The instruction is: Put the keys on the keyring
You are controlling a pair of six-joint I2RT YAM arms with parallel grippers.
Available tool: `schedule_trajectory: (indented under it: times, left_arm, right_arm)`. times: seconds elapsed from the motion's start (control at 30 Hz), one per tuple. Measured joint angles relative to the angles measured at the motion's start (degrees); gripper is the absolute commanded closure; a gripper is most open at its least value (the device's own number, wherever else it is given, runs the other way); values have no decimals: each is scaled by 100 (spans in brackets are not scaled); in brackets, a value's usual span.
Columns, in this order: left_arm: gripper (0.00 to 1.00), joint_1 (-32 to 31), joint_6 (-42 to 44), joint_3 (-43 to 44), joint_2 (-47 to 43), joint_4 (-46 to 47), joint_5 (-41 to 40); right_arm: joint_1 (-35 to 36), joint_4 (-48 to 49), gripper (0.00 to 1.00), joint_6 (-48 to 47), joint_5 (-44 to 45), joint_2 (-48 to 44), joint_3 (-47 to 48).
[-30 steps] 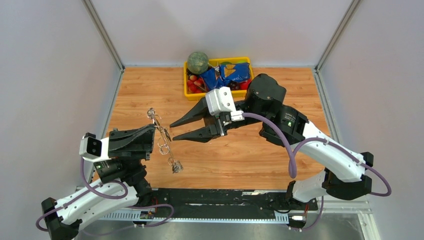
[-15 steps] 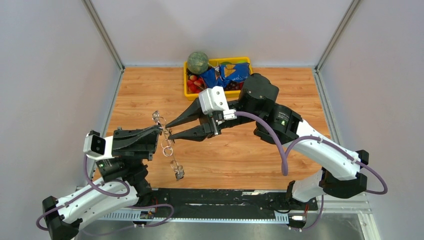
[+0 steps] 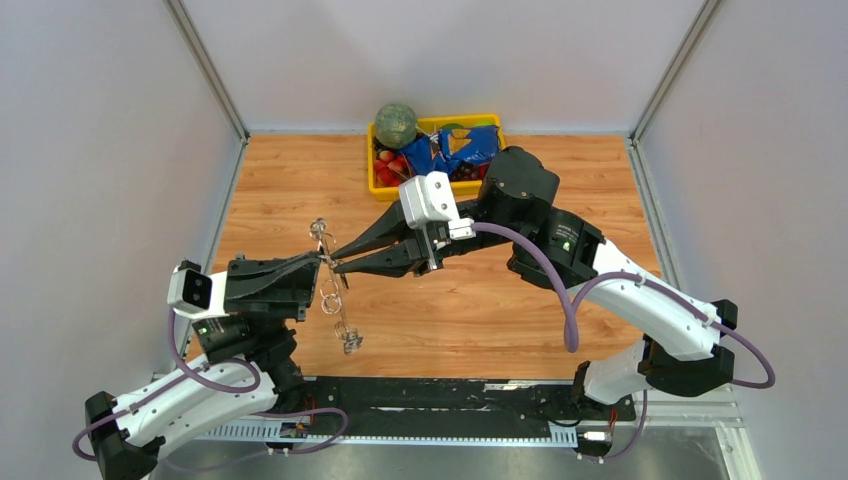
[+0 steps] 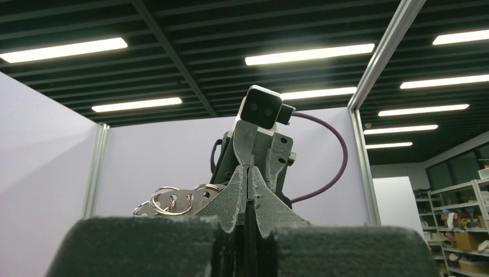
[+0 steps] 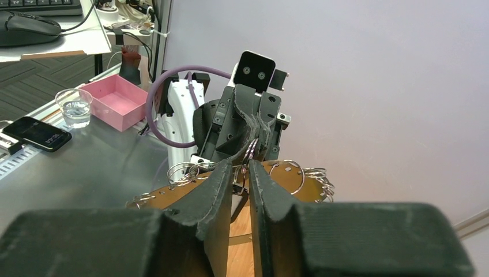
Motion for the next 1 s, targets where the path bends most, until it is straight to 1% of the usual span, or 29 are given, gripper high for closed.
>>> schedule_trajectory:
  times: [0.07,0.17,0.23,0.3,0.57,0.63,0.67,0.7,0.73,0.77,0.87,1.0]
  left_arm:
    - [100,0,-7,0,0,13,17]
    - [100,0,-9,0,4,37,37]
    - [100,0,-9,0,11,48,42]
    - [100,0,-9,0,17,61,39]
    - [100,0,-9,-4,24,138,57]
    - [95,0,-9,-15,-20,85,63]
    - [87,0,-9,-15,-55,28,74]
    - [84,0,-11,-15,-118,-85,83]
    - [79,0,-11,-15,-186,-210,92]
    - [77,0,-37,-13,-245,-330,103]
    - [66,0,-105,87,-625,-1228,243]
    - [62,0,-61,549,-1102,-2859,481]
  right_arm:
    - [9,7,85,4,0,9,13]
    - [11,24,86,20,2,33,22]
    - [11,33,90,28,7,55,22]
    - [11,37,100,42,9,72,22]
    - [11,37,100,129,70,92,50]
    - [15,28,100,162,98,92,50]
    - [15,20,100,186,127,92,50]
    - [17,2,100,195,144,92,50]
    - [22,-22,100,212,186,90,50]
    - [24,-42,100,219,223,83,48]
    - [26,-125,100,240,358,-48,-146]
    - [24,-328,100,260,542,-407,-595]
